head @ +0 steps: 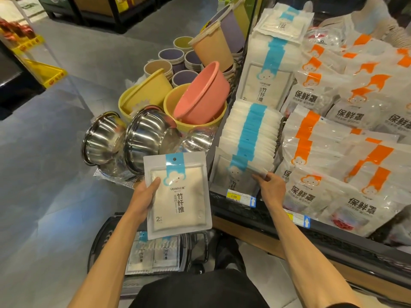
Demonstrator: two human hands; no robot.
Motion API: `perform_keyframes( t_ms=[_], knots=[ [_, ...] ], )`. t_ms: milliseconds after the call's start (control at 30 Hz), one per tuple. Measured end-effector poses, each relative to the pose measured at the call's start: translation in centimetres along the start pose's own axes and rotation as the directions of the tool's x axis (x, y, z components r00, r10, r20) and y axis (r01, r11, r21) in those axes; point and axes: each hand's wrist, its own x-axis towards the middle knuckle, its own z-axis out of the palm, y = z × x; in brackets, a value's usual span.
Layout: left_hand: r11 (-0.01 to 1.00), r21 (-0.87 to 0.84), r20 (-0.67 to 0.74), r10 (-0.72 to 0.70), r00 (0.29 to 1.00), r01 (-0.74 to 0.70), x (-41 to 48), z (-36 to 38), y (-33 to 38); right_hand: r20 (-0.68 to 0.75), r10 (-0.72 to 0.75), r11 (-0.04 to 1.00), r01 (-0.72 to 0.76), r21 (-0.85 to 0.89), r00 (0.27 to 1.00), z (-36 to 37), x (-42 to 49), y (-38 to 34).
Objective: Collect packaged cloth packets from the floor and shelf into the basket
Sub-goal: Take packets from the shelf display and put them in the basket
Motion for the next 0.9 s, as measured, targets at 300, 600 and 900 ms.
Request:
perform_keyframes(
  t_ms=[300, 600, 900],
  knots=[
    [1.0, -0.017, -0.005, -0.016, 1.0, 0.016, 0.1, 0.7, 0.6, -0.016, 0.009, 0.99, -0.007, 0.138, 1.0, 0.1, 0.3, 0.2],
    [0.999, -0.033, 0.016, -0.03, 0.999, 0.03, 0.2, 1.9, 0.3, 0.078, 0.071, 0.988, -0.081, 0.131, 0.994, -0.3, 0.6, -0.1],
    [0.998, -0.064, 0.024, -0.015, 1.0, 0.017, 0.0, 1.9, 0.2, 0.041, 0.111, 0.991, -0.107, -0.084, 0.993, -0.2, 0.3, -1.2]
  ],
)
